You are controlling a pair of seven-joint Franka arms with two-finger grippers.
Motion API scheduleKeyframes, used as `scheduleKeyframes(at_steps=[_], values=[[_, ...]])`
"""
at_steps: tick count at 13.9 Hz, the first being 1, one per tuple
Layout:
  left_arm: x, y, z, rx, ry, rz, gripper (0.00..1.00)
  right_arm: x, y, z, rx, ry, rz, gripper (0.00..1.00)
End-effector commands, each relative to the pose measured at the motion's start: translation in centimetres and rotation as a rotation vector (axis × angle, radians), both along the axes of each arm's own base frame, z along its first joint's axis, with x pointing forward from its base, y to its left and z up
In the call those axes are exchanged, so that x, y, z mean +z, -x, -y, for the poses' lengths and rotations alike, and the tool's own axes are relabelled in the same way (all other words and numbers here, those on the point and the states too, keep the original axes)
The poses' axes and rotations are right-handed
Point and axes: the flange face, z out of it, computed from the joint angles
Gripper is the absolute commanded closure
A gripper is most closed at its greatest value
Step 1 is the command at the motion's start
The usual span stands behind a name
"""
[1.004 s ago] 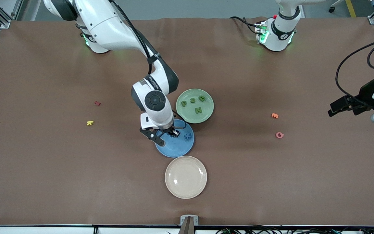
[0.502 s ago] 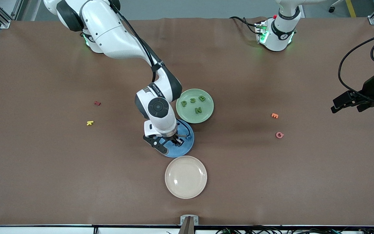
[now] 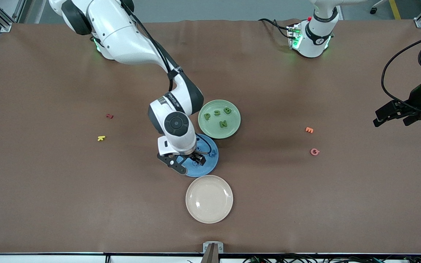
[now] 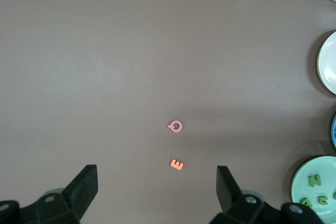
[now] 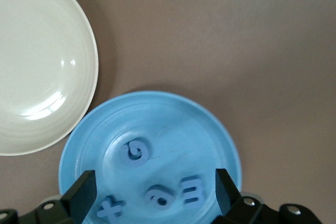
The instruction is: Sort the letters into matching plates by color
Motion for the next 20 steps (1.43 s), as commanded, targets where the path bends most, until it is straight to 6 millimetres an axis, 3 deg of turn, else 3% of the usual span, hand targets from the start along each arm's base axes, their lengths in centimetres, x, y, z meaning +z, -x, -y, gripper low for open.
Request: scheduleKeyframes(at_steps=[1, 4, 9, 11, 14, 17, 20], values=[[0.7, 2.0, 0.3, -0.006, -0.020, -0.002, 0.01, 5.0, -1.4, 6.0, 0.096, 0.011, -0.088, 0.00], [0.3, 2.8, 0.4, -0.015, -0.022, -0.012, 0.01, 9.7, -2.1, 13.9, 0.236, 0.009, -0.164, 0.00], [0.2, 2.5, 0.6, -0.019, -0.022, -0.007, 0.01, 15.5, -0.2, 28.0, 0.445, 0.017, -0.227, 0.00], [0.3, 2.5, 0.6, -0.019, -0.022, -0.006, 0.01, 18.8, 0.6, 33.1, 0.474, 0.017, -0.257, 0.00], [0.4, 2.6, 0.5, -0.018, -0.022, -0.003, 0.01, 21.8, 1.6, 40.4, 0.459, -0.017, -0.279, 0.00], [0.3, 2.5, 0.5, -0.018, -0.022, -0.006, 0.01, 24.7, 2.8, 45.4, 0.451, -0.043, -0.299, 0.00], [0.2, 2.5, 0.6, -0.016, -0.020, -0.007, 0.01, 26.3, 3.3, 46.8, 0.437, -0.067, -0.311, 0.00]])
